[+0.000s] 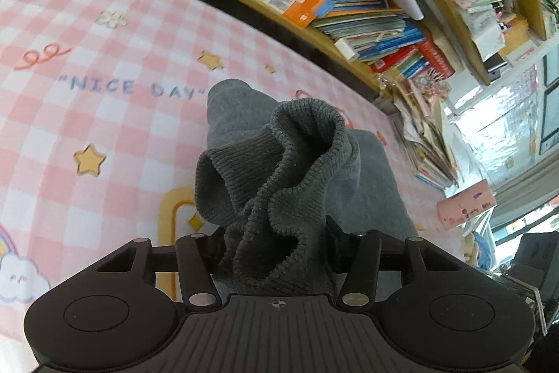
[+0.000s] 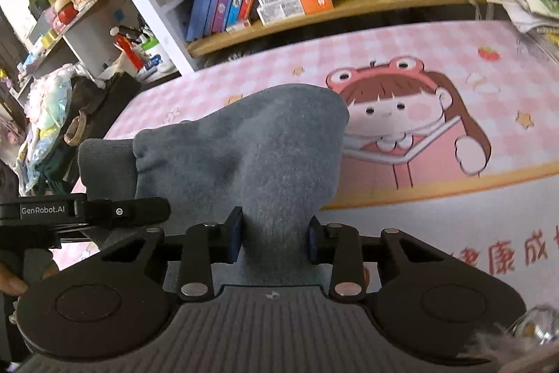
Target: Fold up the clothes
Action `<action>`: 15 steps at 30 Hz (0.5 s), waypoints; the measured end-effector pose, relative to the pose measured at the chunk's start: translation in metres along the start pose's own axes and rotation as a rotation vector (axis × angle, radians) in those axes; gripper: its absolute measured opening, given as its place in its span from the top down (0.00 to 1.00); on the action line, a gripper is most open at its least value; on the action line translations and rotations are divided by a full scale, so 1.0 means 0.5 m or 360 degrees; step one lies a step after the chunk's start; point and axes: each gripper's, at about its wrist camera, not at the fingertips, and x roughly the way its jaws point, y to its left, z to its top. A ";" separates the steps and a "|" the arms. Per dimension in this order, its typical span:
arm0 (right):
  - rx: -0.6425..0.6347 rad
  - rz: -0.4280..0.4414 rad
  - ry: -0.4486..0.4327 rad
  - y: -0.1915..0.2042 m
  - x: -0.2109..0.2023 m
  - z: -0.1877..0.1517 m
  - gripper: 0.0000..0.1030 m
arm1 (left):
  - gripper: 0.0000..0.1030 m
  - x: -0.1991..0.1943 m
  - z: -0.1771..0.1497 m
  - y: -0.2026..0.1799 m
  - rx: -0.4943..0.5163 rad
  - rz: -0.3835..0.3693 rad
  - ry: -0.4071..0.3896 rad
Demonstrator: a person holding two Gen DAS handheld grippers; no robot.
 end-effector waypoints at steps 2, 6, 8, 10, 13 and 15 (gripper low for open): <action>-0.0009 -0.0001 -0.0021 -0.004 -0.001 0.011 0.70 | 0.51 0.006 0.013 -0.006 0.0011 -0.0012 -0.0006; -0.0021 -0.0010 -0.0053 -0.013 0.000 0.035 0.70 | 0.51 0.021 0.037 -0.018 0.0040 -0.0024 -0.0015; -0.0026 -0.0013 -0.0067 -0.019 0.003 0.049 0.70 | 0.51 0.031 0.051 -0.022 0.0049 -0.0030 -0.0022; -0.0032 -0.0016 -0.0081 -0.026 0.007 0.063 0.70 | 0.51 0.042 0.064 -0.027 0.0058 -0.0036 -0.0028; -0.0045 -0.0018 -0.0097 -0.036 0.017 0.086 0.70 | 0.51 0.057 0.084 -0.033 0.0069 -0.0042 -0.0036; -0.0051 -0.0018 -0.0105 -0.043 0.025 0.102 0.70 | 0.51 0.067 0.099 -0.036 0.0078 -0.0041 -0.0039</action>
